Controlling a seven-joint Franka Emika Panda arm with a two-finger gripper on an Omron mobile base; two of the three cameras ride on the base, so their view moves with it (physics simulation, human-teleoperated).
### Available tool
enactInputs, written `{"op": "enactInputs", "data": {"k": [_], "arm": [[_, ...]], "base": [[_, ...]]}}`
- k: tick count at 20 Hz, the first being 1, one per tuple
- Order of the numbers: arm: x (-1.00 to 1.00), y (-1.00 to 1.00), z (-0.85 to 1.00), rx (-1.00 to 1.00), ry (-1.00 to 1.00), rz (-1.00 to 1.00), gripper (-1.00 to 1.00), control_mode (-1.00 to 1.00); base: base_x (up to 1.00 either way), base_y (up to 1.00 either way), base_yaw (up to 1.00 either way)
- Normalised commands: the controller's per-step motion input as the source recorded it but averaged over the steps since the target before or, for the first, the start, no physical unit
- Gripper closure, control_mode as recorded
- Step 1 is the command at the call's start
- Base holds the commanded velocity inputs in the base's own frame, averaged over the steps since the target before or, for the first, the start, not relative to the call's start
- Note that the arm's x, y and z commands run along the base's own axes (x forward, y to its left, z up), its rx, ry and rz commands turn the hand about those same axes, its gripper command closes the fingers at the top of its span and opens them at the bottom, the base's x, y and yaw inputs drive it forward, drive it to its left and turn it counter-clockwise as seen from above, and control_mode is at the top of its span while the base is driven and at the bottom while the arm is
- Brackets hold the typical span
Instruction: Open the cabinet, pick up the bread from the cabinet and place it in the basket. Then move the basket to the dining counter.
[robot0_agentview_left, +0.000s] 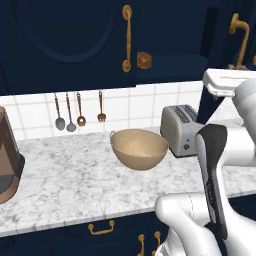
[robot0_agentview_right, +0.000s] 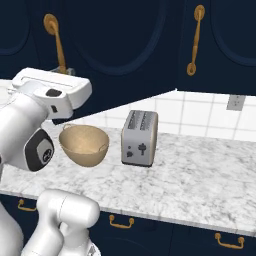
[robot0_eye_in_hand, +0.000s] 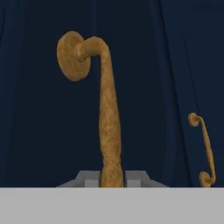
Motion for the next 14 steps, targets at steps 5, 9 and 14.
{"op": "enactInputs", "data": {"k": [5,9,14], "arm": [[-0.75,-0.25,0.00,0.00,0.00,0.00,-1.00,-1.00],[-0.66,0.28,0.00,0.00,0.00,0.00,-1.00,-1.00],[-0.81,0.80,0.00,-0.04,0.02,0.00,-1.00,-1.00]], "base": [[0.00,0.00,0.00],[0.00,0.00,0.00],[0.00,0.00,0.00]]}}
